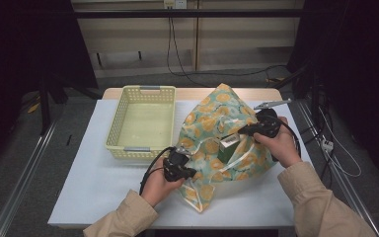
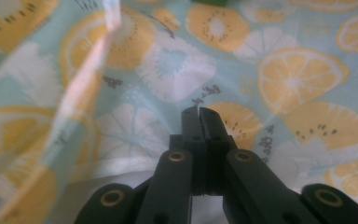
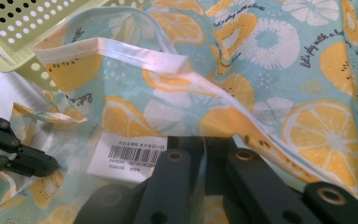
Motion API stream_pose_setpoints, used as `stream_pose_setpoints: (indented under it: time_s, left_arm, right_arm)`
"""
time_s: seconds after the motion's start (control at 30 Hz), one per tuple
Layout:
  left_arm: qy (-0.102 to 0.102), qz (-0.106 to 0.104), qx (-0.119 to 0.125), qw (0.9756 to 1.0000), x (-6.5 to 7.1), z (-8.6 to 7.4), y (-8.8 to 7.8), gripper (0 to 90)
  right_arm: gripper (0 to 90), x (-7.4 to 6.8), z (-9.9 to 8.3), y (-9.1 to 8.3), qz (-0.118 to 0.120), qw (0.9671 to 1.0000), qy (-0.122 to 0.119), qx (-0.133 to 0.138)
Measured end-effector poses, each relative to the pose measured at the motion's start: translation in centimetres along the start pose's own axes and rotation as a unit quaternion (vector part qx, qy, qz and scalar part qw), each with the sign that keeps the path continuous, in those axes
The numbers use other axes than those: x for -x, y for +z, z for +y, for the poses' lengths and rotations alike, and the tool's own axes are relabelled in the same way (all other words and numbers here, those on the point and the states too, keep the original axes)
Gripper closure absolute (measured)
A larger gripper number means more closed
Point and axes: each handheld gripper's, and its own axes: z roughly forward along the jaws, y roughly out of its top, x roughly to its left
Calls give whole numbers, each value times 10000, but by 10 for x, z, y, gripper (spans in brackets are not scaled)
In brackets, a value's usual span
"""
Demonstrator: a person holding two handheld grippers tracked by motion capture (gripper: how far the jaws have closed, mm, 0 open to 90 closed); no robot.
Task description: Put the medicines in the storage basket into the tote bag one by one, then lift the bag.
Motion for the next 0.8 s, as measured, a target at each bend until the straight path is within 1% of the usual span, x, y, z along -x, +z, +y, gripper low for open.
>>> stream_pose_setpoints:
  time_s: [0.03,0.1,0.13,0.2,0.23,0.27,0.33,0.37,0.4,0.43,0.47,0.5,0.57,0.63,0.67,0.77,0.8]
  left_arm:
    - [-55,-20,71,10000,0,3,-3,900]
    - [-62,-66,157,9998,0,9,-12,900]
    - [-45,-38,201,9998,0,13,-16,900]
    - [-48,-105,288,9995,-1,20,-25,900]
    - [-19,-98,321,9994,-1,25,-30,900]
    - [20,-21,333,9994,0,30,-34,900]
    - [23,-37,392,9992,0,37,-41,900]
    - [42,-81,432,9990,0,42,-45,900]
    - [62,-52,451,9989,0,47,-49,900]
    - [78,-69,480,9988,0,52,-53,900]
    - [85,-62,509,9987,1,56,-57,900]
    - [140,-15,514,9986,1,63,-62,900]
    - [122,3,571,9983,2,72,-68,900]
    - [176,73,632,9978,3,82,-76,900]
    - [197,69,656,9976,3,88,-80,900]
    - [277,165,761,9966,5,104,-93,900]
    - [263,165,823,9961,5,109,-97,900]
  right_arm:
    - [899,0,0,0,-1,10000,3,15]
    - [899,1,0,-1,11,10000,16,32]
    - [899,1,0,-1,13,10000,19,40]
    - [899,1,1,-2,30,10000,33,43]
    - [898,1,1,-2,34,10000,39,44]
    - [899,1,1,-2,31,10000,36,53]
    - [899,0,2,-2,36,10000,24,58]
    - [898,0,2,-3,37,10000,25,54]
    - [899,0,3,-4,28,10000,19,48]
    - [899,0,4,-5,30,10000,13,68]
    - [899,0,5,-6,30,10000,24,82]
    - [899,0,6,-7,29,9999,17,105]
    - [899,0,9,-9,43,9999,11,124]
    - [899,-1,11,-12,35,9999,4,152]
    - [899,-1,13,-14,32,9999,2,148]
    - [899,-2,19,-20,8,9998,-37,195]
    - [899,-2,22,-22,0,9997,-56,219]
